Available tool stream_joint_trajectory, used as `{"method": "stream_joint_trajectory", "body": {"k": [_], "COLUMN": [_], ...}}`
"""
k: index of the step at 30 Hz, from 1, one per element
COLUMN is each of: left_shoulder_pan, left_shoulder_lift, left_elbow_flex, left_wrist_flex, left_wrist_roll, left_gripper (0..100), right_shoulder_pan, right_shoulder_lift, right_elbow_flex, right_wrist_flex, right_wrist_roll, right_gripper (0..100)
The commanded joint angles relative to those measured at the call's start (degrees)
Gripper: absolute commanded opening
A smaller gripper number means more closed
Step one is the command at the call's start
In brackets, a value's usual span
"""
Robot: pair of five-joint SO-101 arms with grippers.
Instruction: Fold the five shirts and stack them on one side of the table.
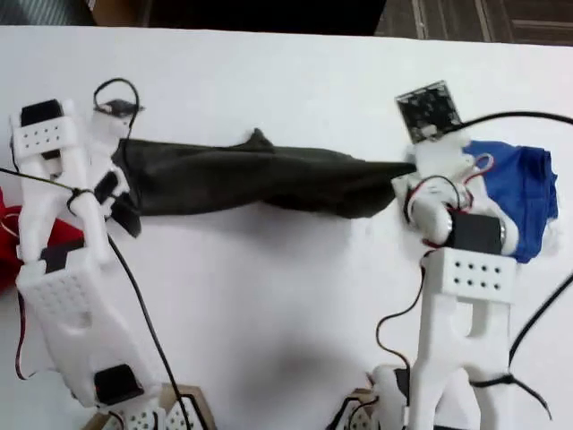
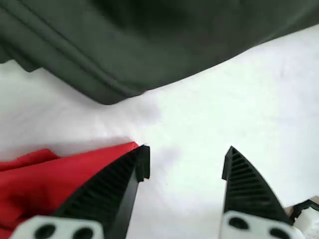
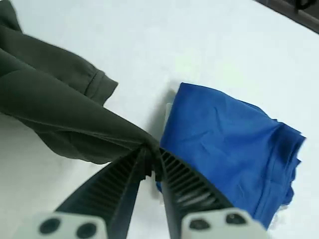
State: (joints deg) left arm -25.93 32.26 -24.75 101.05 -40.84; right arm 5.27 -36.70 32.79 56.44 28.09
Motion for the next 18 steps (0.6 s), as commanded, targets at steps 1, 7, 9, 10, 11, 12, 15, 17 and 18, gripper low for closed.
{"method": "stream_joint_trajectory", "body": {"k": [1, 7, 9, 10, 11, 12, 15, 17, 18], "left_shoulder_pan": [1.76, 8.35, 10.20, 10.90, 11.52, 11.87, 11.60, 10.46, 9.85], "left_shoulder_lift": [-5.36, -6.07, -5.80, -5.63, -5.36, -4.92, -2.55, -0.35, 0.97], "left_elbow_flex": [-0.66, 4.35, 6.73, 7.87, 8.84, 9.80, 10.86, 10.07, 9.45], "left_wrist_flex": [0.97, -2.55, -6.15, -8.35, -10.90, -13.71, -22.33, -26.11, -27.34], "left_wrist_roll": [-1.93, -4.13, -2.29, -0.97, 0.09, 1.05, 3.25, 4.40, 4.57], "left_gripper": [26, 26, 26, 26, 26, 26, 26, 26, 26], "right_shoulder_pan": [3.82, 4.00, 4.00, 4.00, 3.65, 3.03, 1.01, -0.04, -0.31], "right_shoulder_lift": [-3.03, 0.40, 1.63, 2.07, 2.59, 2.77, 3.38, 3.38, 3.38], "right_elbow_flex": [0.79, 7.56, 8.53, 8.62, 8.53, 8.53, 8.62, 8.97, 9.05], "right_wrist_flex": [-6.02, -15.60, -17.63, -18.24, -18.77, -19.38, -19.82, -19.47, -19.47], "right_wrist_roll": [-0.26, -0.18, -0.18, -0.18, -0.18, -0.18, -0.18, -0.18, -0.18], "right_gripper": [2.2, 2.2, 2.2, 2.2, 2.2, 2.2, 2.2, 2.2, 2.2]}}
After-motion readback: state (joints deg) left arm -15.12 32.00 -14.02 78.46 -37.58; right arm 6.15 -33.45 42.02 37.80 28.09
